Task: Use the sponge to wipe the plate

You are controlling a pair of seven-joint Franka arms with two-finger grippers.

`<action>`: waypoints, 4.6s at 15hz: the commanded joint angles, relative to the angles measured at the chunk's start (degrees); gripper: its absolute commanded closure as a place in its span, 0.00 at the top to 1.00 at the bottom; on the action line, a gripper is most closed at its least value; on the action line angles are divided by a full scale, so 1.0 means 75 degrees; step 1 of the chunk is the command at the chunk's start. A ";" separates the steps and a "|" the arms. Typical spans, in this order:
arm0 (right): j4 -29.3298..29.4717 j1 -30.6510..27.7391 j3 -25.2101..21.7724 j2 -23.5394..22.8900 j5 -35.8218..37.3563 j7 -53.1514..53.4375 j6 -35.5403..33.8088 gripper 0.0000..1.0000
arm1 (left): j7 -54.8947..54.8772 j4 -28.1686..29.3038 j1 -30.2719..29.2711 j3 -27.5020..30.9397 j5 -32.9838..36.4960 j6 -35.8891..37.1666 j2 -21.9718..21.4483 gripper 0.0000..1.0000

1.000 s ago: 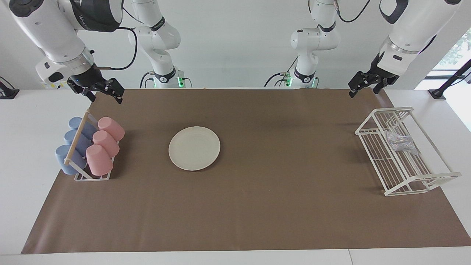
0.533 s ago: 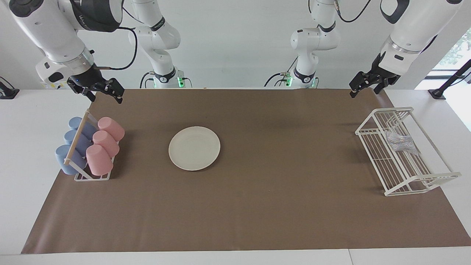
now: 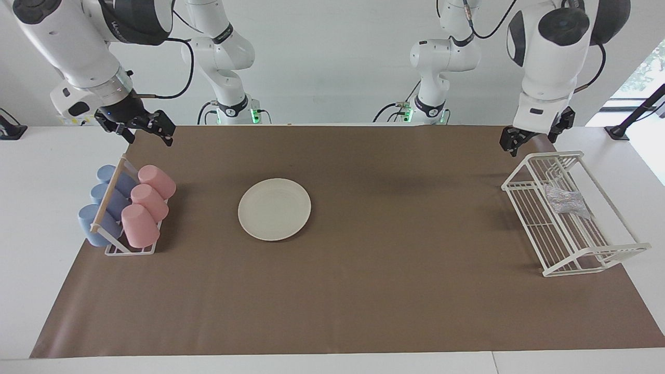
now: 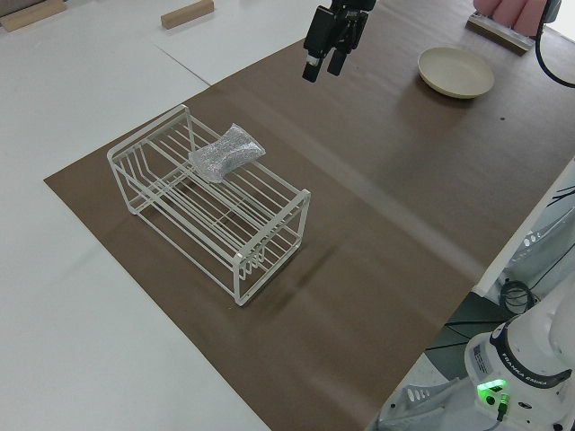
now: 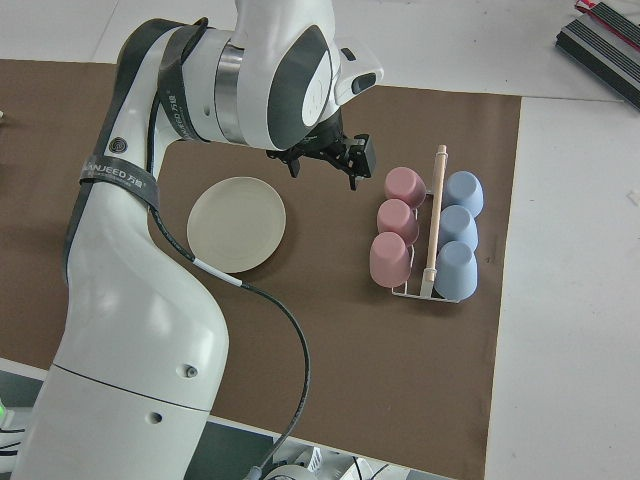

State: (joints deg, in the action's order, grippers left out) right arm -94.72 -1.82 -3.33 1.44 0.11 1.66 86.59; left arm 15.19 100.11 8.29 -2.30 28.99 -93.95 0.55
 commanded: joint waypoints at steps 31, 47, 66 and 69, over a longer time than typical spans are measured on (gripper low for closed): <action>-0.0204 0.3217 0.0268 -0.1046 -0.2171 0.9768 0.2445 1.00 | 0.0869 0.0610 -0.0273 0.0143 0.3986 -0.1583 0.1860 0.00; 0.0030 0.3606 0.0221 -0.1867 -0.2497 1.1452 0.3487 1.00 | 0.0177 -0.2015 -0.0847 0.0190 -0.5653 0.0432 0.1321 0.00; 0.4216 0.4988 0.0221 -0.4159 -0.1081 1.5453 0.0658 1.00 | -0.3602 0.3538 -0.0437 0.0120 -1.4458 -0.1185 -0.0379 0.00; 0.4765 0.5000 0.0244 -0.4528 -0.1069 1.5856 0.0665 1.00 | -0.5056 0.3645 -0.0554 0.0143 -1.4682 -0.0496 -0.0110 0.00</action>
State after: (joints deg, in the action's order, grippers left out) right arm -66.58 35.61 -1.55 -27.90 -9.34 118.13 93.99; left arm -16.26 126.18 4.50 -1.78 -79.31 -101.21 -0.72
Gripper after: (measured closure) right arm 0.000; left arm 0.947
